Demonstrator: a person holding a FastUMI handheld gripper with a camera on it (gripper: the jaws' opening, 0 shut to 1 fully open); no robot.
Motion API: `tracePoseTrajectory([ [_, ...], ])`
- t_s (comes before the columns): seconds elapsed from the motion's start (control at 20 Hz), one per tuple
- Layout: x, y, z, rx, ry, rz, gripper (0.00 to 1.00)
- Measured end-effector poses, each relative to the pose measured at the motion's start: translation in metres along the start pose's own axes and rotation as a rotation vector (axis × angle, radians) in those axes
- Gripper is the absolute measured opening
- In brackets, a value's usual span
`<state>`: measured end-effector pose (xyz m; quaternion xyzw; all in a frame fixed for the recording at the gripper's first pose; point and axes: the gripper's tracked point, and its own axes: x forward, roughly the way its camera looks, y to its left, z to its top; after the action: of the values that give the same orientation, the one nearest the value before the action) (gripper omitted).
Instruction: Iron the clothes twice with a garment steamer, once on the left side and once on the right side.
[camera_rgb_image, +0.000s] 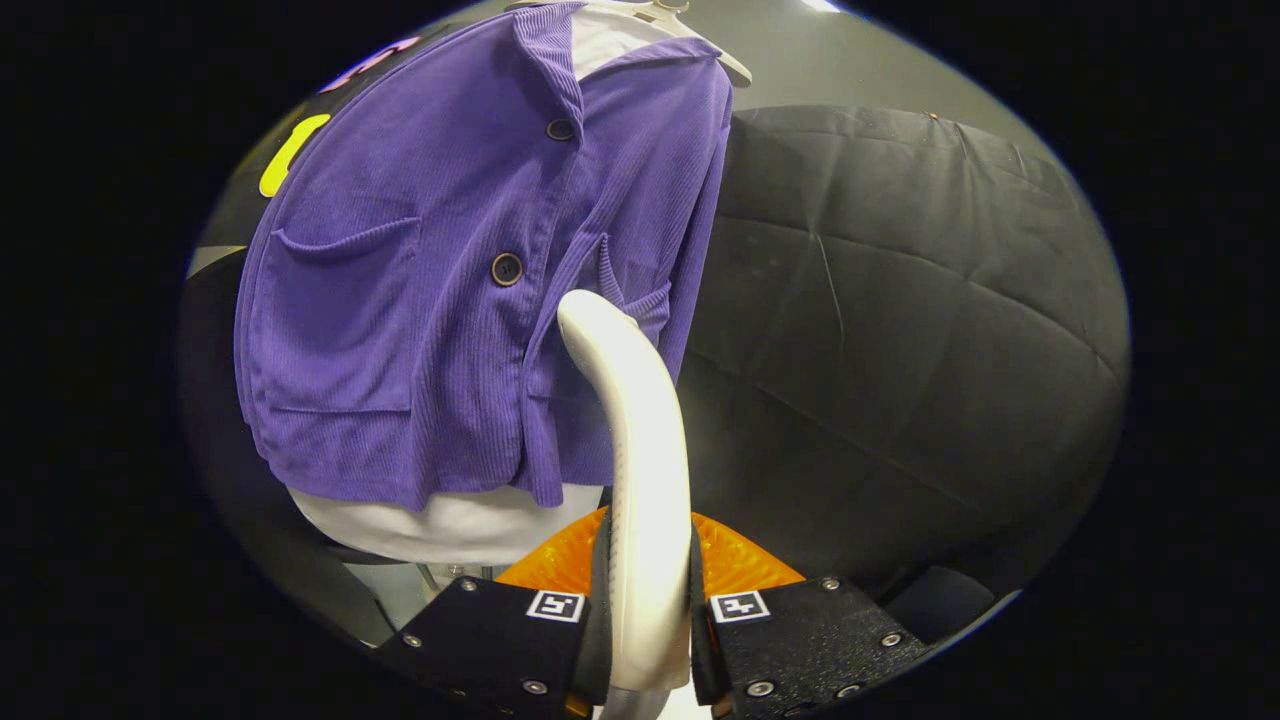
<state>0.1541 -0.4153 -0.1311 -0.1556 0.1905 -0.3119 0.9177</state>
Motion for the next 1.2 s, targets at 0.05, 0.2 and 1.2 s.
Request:
tracePoseTrajectory([
  [0.05,-0.001,0.001,-0.002,-0.009,0.016,0.012,0.31],
  [0.2,-0.001,0.0,-0.003,-0.02,0.028,0.035,0.31],
  [1.2,-0.267,0.022,0.133,0.003,-0.345,0.464,0.31],
])
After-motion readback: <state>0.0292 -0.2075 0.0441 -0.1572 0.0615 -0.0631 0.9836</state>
